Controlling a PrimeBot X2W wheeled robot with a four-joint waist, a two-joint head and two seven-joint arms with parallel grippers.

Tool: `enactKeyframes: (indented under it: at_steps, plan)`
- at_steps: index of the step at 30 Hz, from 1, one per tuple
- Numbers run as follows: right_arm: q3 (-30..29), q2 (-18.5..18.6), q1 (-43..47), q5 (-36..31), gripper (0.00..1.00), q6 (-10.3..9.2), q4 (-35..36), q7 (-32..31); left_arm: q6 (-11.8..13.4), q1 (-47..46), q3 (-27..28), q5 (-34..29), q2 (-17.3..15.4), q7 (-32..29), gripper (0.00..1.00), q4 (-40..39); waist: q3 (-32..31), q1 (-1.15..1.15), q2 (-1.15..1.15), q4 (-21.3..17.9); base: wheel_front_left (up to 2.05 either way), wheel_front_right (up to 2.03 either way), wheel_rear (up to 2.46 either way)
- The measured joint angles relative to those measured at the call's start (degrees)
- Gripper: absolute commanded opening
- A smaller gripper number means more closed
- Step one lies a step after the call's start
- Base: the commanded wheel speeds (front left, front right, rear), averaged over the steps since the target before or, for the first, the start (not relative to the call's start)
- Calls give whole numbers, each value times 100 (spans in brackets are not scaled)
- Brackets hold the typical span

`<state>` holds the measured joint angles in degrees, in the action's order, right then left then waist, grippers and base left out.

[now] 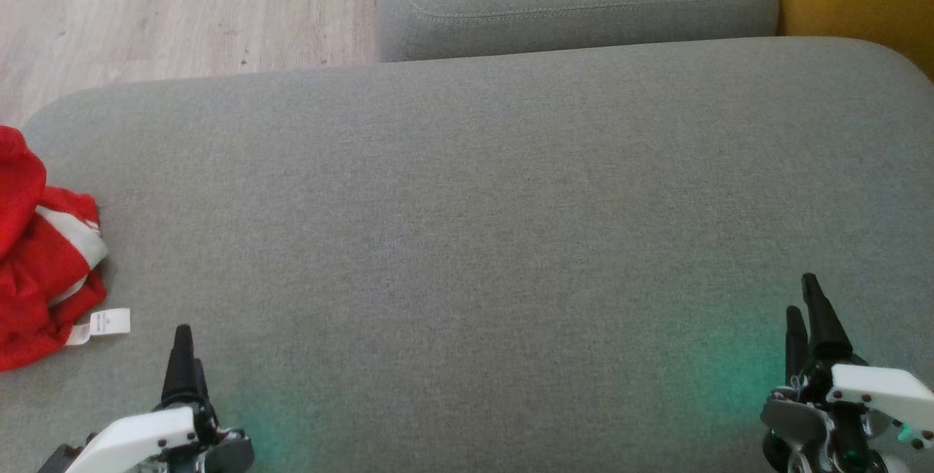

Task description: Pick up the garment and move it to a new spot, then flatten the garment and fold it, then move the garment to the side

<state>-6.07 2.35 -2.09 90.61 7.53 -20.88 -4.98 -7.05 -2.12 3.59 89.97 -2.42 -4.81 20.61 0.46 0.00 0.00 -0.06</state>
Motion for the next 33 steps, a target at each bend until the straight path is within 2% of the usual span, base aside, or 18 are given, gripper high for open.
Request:
enactKeyframes:
  at_steps: [8,22,33]
  plan:
    - [159,34,-233,-246,100,0,-27,153,0,-50,-45,-388,-24,142,100,4,51,0,0,-7,0,0,0]
    - [334,115,-575,-1195,100,0,-166,403,-1,-293,-246,-1557,-153,391,100,87,158,0,0,-4,0,0,0]
    - [483,182,-801,-2227,100,0,-260,577,-1,-508,-396,-2613,-260,567,100,211,238,1,0,0,0,0,0]
